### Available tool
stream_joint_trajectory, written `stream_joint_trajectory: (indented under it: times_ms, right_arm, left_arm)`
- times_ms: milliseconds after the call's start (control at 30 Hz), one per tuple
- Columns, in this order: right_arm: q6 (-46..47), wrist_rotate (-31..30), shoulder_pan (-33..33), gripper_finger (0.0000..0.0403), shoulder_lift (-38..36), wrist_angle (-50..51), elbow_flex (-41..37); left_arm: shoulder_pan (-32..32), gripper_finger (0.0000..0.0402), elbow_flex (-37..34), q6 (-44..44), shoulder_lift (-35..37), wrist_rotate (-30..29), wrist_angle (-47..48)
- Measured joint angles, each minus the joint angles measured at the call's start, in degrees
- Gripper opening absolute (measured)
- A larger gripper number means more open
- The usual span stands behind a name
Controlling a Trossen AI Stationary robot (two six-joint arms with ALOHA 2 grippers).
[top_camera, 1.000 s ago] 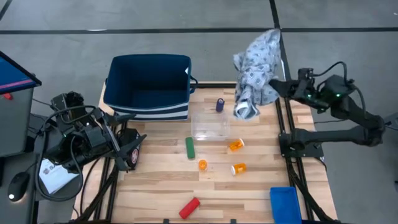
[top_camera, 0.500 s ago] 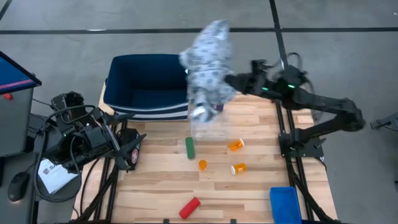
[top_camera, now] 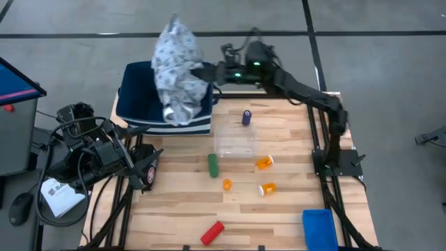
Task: Pick & place medical supplies in basket/bin
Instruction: Put the blue patient gown into the blue bin
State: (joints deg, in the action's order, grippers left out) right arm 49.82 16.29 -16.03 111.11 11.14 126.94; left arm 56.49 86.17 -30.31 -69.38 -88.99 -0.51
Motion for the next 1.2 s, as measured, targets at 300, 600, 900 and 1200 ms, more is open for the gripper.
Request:
stream_joint_trajectory:
  times_ms: [300, 600, 900, 1200]
  right_arm:
    - [0.0, -5.8, -2.8, 0.0, 9.8, 10.6, 4.5]
    - [-3.5, -10.2, -4.1, 0.0, 12.0, 12.8, 4.4]
    - [-6.4, -10.2, -5.1, 0.0021, 12.0, 15.0, 4.4]
    - [-12.5, -10.0, -4.6, 0.0145, 11.8, 15.2, 4.5]
  left_arm:
    - [0.0, 0.031, 0.0, -1.0, 0.0, 0.0, 0.0]
    - [0.0, 0.031, 0.0, -1.0, 0.0, 0.1, 0.0]
    - [0.0, 0.031, 0.0, -1.0, 0.0, 0.1, 0.0]
    - [0.0, 0.031, 0.0, -0.9, 0.0, 0.1, 0.0]
